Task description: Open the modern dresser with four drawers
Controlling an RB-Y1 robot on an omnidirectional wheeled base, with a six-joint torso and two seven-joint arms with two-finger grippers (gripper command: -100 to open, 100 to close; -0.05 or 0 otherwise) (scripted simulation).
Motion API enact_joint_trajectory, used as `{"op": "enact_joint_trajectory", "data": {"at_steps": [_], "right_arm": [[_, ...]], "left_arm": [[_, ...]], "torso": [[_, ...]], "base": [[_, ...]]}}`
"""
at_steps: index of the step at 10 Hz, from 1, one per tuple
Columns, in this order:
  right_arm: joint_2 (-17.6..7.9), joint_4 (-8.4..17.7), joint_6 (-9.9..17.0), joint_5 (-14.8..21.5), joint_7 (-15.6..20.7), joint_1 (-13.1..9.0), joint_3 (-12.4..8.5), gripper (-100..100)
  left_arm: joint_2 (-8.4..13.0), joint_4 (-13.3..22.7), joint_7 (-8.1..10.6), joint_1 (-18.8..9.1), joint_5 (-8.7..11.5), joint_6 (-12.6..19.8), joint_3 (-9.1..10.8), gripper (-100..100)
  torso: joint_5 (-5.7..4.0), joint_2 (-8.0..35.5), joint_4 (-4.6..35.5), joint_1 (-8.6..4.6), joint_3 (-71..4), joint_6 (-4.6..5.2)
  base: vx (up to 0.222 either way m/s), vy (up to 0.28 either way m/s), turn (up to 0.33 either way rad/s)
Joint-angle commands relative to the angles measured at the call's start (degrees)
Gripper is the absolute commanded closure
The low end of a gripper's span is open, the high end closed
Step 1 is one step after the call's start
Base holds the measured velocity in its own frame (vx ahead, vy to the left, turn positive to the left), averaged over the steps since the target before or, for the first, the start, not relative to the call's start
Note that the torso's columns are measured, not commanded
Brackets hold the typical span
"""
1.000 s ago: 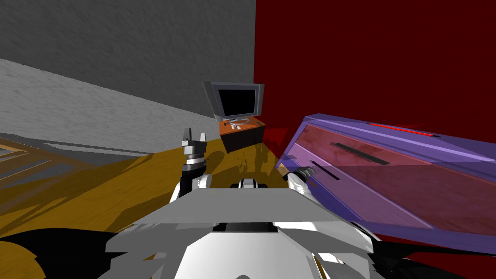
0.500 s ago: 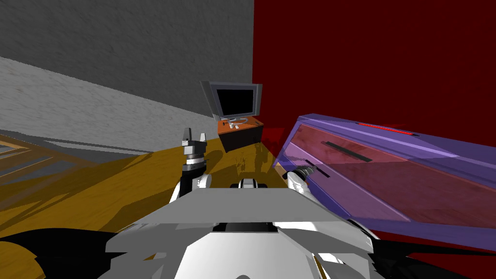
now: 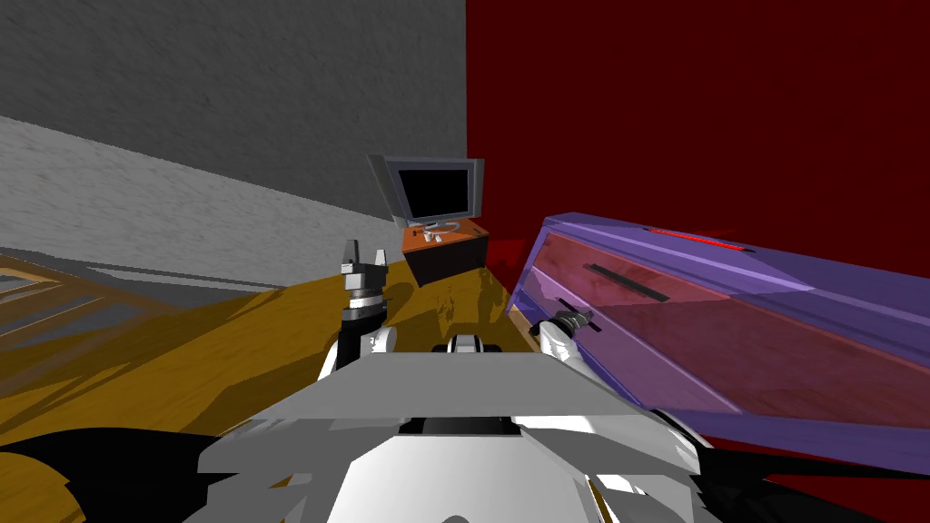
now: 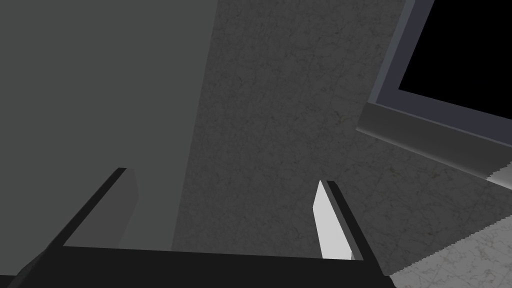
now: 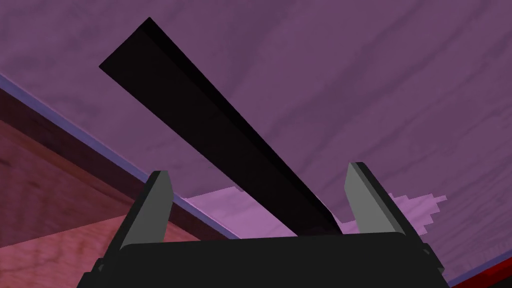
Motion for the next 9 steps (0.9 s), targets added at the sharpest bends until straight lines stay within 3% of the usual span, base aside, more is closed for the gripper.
{"op": "enact_joint_trajectory", "data": {"at_steps": [1, 9], "right_arm": [[0.24, -0.58, 0.26, -0.04, 0.48, -0.03, 0.09, 100], [1.7, -3.13, 1.74, 0.28, 2.29, 0.23, 0.86, 100]], "left_arm": [[0.0, 0.0, 0.0, 0.0, 0.0, 0.0, 0.0, 0], [-0.02, 0.0, 0.0, -0.02, 0.0, 0.0, -0.02, 0]], "torso": [[0.01, 0.19, 0.06, 0.0, 0.13, 0.0], [0.05, 0.39, 0.18, 0.01, 0.25, 0.09]], "base": [[-0.032, 0.069, -0.001], [-0.077, 0.15, -0.011]]}}
